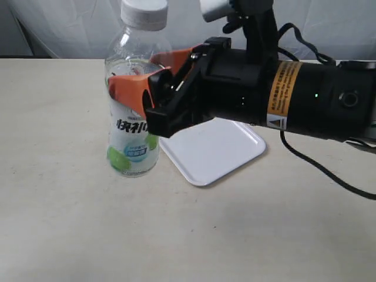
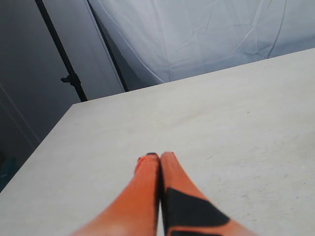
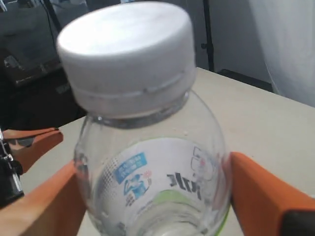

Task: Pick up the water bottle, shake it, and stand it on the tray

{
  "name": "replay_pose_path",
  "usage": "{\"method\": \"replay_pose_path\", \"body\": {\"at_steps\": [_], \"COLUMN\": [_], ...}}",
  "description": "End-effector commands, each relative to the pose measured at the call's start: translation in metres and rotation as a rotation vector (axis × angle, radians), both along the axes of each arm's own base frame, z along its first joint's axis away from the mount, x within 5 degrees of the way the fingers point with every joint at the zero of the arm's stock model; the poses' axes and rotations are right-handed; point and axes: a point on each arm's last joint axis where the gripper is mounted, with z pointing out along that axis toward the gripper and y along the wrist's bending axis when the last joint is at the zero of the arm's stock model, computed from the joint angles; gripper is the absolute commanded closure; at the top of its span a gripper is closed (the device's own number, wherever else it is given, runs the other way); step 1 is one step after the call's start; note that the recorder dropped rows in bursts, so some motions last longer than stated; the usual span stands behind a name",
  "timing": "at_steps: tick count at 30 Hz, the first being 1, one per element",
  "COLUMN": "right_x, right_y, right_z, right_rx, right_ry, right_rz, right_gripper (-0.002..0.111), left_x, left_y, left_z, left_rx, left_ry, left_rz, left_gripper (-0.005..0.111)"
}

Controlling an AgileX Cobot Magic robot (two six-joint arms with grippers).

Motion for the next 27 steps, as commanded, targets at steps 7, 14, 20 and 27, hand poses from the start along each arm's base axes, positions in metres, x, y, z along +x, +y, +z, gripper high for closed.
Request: {"method": "replay_pose_path", "body": {"at_steps": [7,14,20,27], "right_x": [0.042,0.038,0.000,0.027], "right_y": [-0.029,-0.024,0.010,-0.014], "right_z": [-0.004,0.002,0.018,0.001], "right_rx": [-0.369,-0.229,-0.049,-0.290], "right_ry": [-0.074,0.025,-0.028,-0.060], "right_rz": [-0.360,-0.360,-0.136,-0.289], "right_gripper": [0.109,0.109,0.109,0.109], "left_x": [0.000,0.000,0.000,0.000], "left_y": [0.000,0.000,0.000,0.000], "left_z": [-0.001,-0.001,-0.001,-0.001], "left_rx": [-0.003,-0.003,-0.003,-0.003], "left_ry": [-0.001,-0.001,-0.001,-0.001], "left_rz": [0.002,0.002,0.002,0.002], "left_gripper": [0.107,0.107,0.107,0.107]}}
